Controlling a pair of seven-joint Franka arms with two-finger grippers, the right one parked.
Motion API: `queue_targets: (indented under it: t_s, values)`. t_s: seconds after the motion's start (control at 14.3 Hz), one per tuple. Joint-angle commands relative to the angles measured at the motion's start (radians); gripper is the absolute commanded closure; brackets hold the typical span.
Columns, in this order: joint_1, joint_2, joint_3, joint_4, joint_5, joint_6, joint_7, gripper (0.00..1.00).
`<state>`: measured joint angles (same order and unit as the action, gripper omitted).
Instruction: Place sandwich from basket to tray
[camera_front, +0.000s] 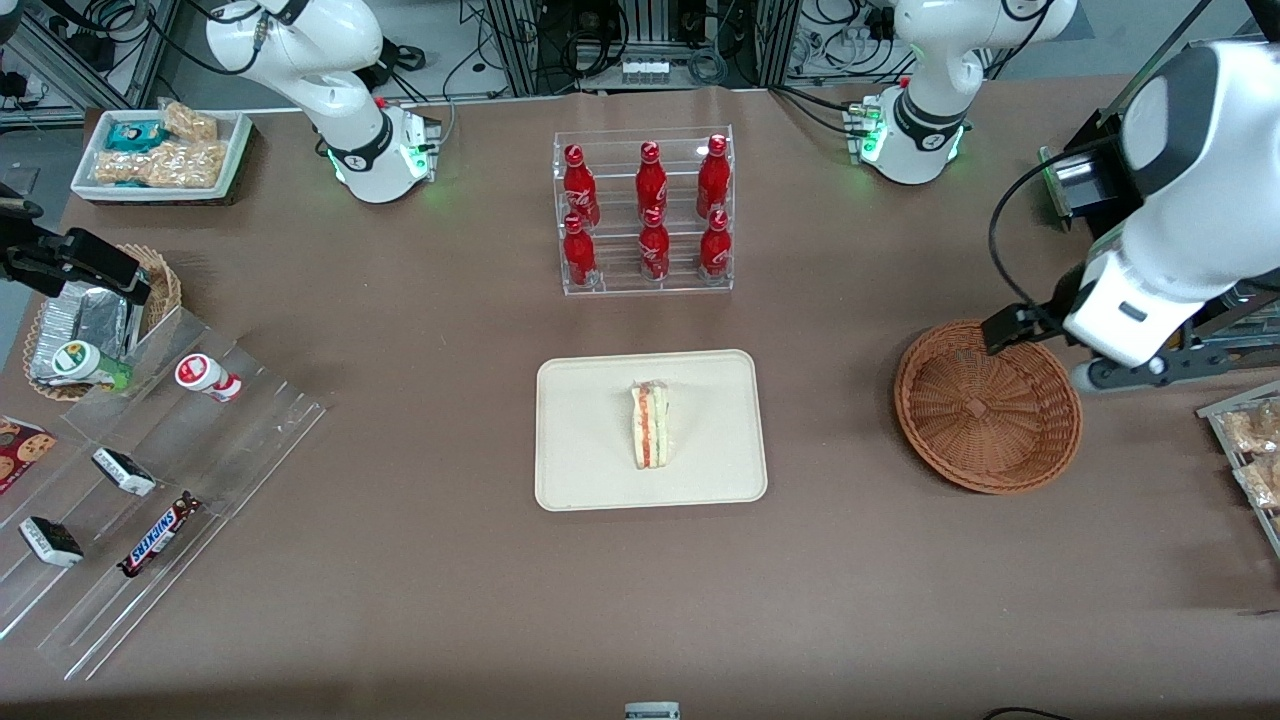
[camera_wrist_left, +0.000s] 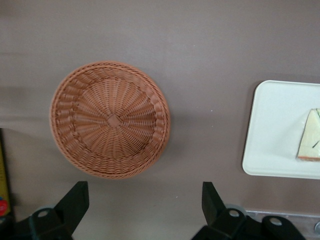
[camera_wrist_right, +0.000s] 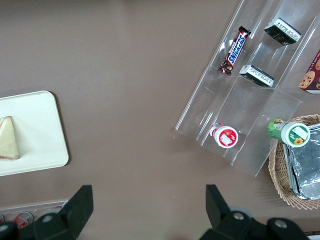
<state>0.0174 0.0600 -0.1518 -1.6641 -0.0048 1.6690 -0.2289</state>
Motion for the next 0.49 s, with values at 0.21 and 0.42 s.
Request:
queue_targets:
  t_s: [0.21,0.42]
  values:
    - [0.058,-0.04,0.02,0.043,-0.007,-0.068,0.206,0.0]
    - [0.013,-0.035,0.083,0.089,-0.004,-0.065,0.218,0.0]
